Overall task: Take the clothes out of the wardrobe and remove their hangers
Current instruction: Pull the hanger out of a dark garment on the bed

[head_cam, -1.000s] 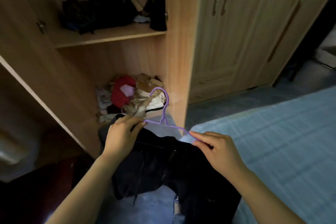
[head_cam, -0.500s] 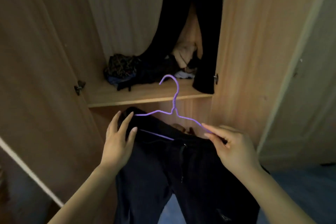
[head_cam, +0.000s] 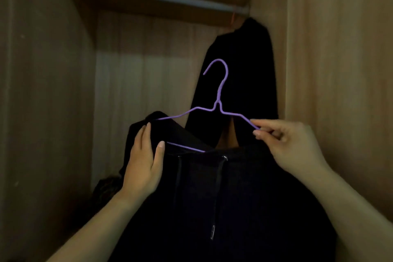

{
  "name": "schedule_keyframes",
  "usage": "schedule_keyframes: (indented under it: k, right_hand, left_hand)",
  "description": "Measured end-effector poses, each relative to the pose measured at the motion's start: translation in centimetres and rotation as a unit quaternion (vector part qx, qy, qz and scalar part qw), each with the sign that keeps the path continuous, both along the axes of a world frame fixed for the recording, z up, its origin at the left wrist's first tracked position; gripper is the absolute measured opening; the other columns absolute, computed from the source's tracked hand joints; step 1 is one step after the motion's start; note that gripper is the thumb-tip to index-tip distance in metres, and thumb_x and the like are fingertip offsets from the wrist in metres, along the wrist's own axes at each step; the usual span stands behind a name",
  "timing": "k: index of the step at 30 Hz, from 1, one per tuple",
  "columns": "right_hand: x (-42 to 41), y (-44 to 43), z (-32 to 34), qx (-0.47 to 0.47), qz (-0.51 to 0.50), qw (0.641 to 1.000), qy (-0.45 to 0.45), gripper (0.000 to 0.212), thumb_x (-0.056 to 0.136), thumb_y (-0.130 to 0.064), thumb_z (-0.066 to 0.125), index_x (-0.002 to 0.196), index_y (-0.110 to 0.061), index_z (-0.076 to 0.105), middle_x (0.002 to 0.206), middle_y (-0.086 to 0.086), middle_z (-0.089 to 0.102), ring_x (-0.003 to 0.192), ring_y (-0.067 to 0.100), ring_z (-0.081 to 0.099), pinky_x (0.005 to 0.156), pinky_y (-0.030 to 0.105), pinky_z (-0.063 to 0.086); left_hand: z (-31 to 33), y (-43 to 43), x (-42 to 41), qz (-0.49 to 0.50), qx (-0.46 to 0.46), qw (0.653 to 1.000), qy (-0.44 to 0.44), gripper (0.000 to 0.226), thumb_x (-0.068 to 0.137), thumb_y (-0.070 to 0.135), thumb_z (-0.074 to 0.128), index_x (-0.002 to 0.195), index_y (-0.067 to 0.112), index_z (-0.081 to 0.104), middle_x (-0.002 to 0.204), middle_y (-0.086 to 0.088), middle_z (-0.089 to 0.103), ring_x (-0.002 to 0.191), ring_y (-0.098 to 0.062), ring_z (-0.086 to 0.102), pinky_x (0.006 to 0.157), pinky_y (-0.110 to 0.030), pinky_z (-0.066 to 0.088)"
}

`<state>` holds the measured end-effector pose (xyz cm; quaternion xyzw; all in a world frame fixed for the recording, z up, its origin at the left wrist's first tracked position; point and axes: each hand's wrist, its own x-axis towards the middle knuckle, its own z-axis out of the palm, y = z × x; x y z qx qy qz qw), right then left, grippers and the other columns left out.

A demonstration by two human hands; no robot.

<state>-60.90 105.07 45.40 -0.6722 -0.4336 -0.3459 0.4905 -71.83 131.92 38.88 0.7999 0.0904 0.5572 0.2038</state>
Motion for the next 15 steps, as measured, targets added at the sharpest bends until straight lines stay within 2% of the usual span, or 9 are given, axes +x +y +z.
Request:
schedule_keyframes:
  k: [1, 3, 8, 15]
  right_hand:
    - [1.3, 1.2, 2.3, 0.003, -0.008, 1.0, -0.007, 0.027, 0.082, -0.011, 0.068, 0.095, -0.034, 0.07, 0.064, -0.016, 0.067, 0.057, 0.007, 0.06, 0.053, 0.009, 0.041]
    - [3.7, 3.6, 6.9, 0.005, -0.025, 0.999, -0.027, 0.022, 0.083, -0.01, 0.067, 0.098, -0.026, 0.072, 0.068, -0.009, 0.067, 0.053, -0.001, 0.057, 0.052, 0.007, 0.04]
    - [8.6, 9.1, 16.5, 0.018, -0.082, 0.994, -0.072, 0.017, 0.084, -0.011, 0.066, 0.097, -0.02, 0.073, 0.064, -0.006, 0.066, 0.044, -0.003, 0.05, 0.044, 0.007, 0.033]
    - [14.4, 14.2, 25.3, 0.039, -0.146, 0.982, -0.112, 0.016, 0.086, -0.014, 0.065, 0.099, -0.019, 0.073, 0.065, -0.006, 0.067, 0.053, 0.003, 0.054, 0.048, 0.006, 0.036]
  left_hand:
    - [2.2, 1.5, 1.5, -0.003, 0.015, 1.0, -0.013, 0.067, 0.094, 0.057, 0.019, 0.15, 0.021, 0.009, 0.157, 0.001, 0.01, 0.143, -0.012, 0.011, 0.109, -0.022, 0.012]
    - [6.6, 4.5, 4.5, -0.005, 0.047, 0.998, -0.036, 0.071, 0.092, 0.059, 0.018, 0.149, 0.017, 0.014, 0.156, -0.003, 0.014, 0.142, -0.016, 0.015, 0.108, -0.023, 0.014]
    - [16.2, 9.9, 10.6, -0.014, 0.069, 0.993, -0.099, 0.075, 0.085, 0.058, 0.02, 0.147, 0.015, 0.023, 0.152, -0.006, 0.024, 0.139, -0.019, 0.024, 0.105, -0.025, 0.02]
    - [23.9, 13.3, 18.1, -0.052, 0.125, 0.981, -0.137, 0.079, 0.081, 0.059, 0.026, 0.147, 0.014, 0.022, 0.152, -0.003, 0.025, 0.139, -0.018, 0.025, 0.107, -0.029, 0.025]
